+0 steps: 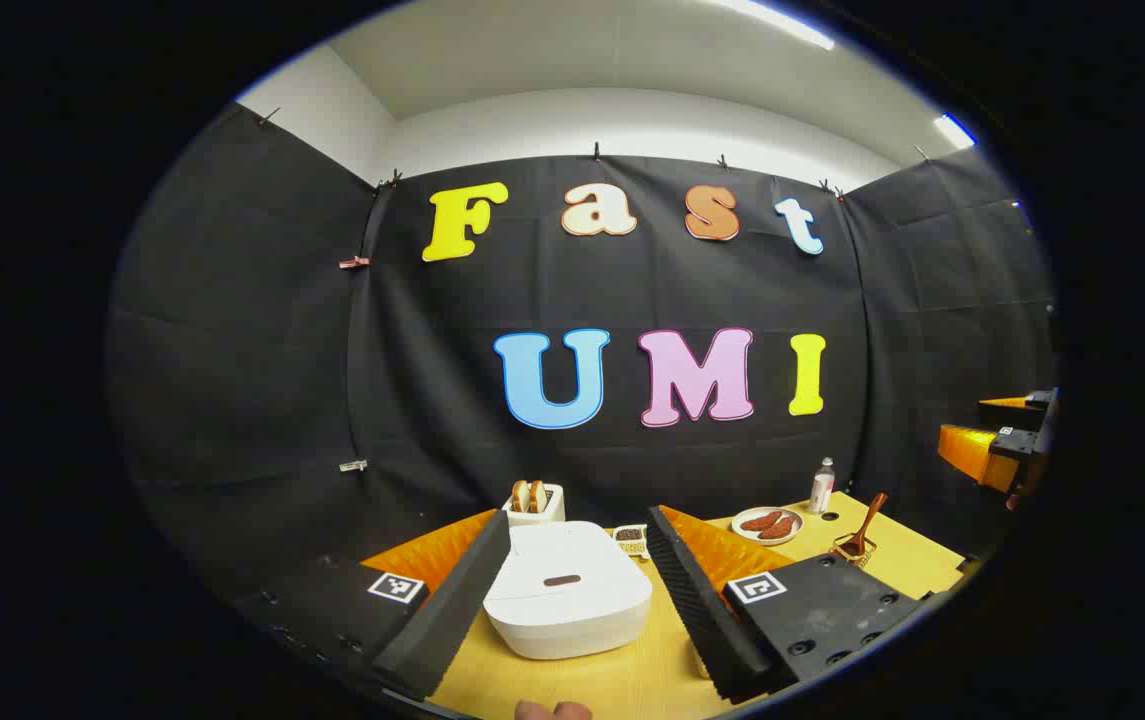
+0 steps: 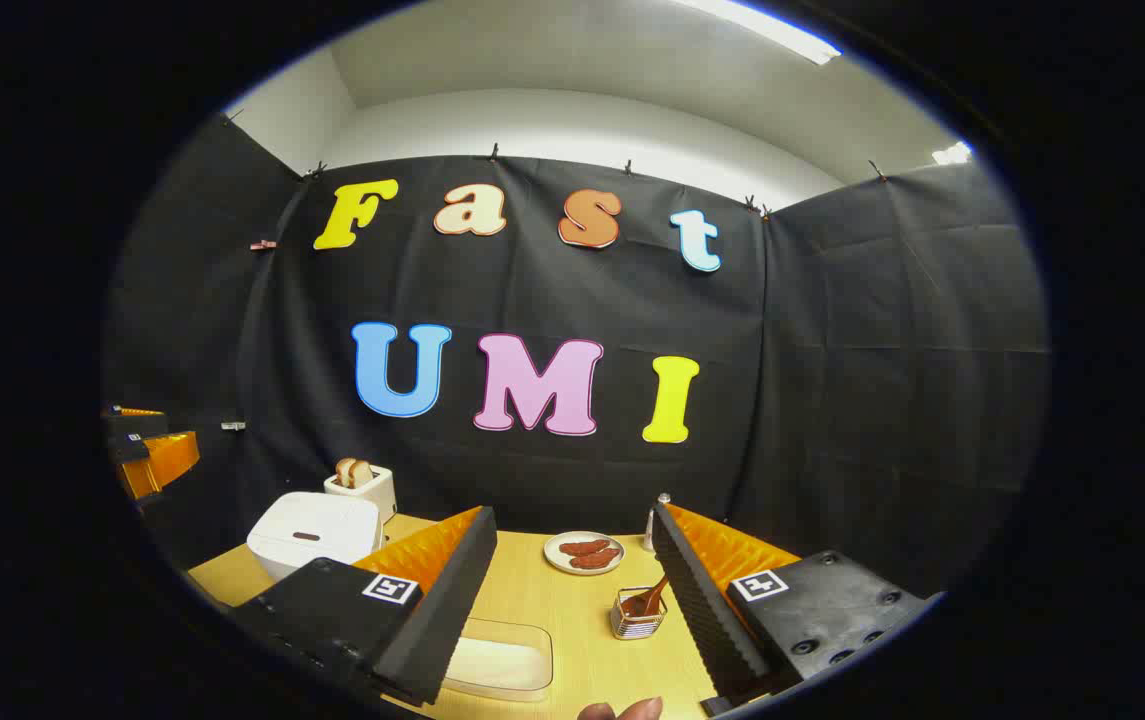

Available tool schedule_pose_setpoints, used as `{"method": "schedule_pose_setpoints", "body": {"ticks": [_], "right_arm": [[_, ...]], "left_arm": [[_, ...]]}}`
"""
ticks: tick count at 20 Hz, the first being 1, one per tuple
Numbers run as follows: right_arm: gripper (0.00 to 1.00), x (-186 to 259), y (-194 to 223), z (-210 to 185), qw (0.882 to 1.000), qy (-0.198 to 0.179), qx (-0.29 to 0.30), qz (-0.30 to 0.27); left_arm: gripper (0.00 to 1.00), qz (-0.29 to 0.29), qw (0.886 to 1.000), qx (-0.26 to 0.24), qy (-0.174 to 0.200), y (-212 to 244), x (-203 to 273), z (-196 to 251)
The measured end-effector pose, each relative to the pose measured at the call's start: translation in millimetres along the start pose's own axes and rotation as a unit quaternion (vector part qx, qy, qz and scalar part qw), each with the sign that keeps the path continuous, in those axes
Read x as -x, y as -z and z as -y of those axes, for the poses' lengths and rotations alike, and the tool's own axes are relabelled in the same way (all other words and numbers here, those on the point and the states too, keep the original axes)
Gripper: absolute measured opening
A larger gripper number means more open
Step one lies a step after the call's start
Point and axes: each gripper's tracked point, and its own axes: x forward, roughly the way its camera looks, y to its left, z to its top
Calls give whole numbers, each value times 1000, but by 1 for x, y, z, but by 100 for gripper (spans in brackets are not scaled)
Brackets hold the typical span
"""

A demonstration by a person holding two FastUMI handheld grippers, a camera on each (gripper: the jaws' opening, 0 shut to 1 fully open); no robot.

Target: Close the left gripper, press the button to open the rice cooker; take a wooden spoon from the chopstick holder with the right hand, scoop a spoonful of rice and pour it into the rice cooker, then put the wooden spoon back into the chopstick holder.

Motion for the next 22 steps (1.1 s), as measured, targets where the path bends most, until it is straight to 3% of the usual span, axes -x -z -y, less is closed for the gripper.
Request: {"method": "schedule_pose_setpoints", "body": {"ticks": [22], "right_arm": [[98,-13,11,-12,999,-17,29,5]], "left_arm": [[95,-8,1000,-12,-1,5,-8,1]]}}
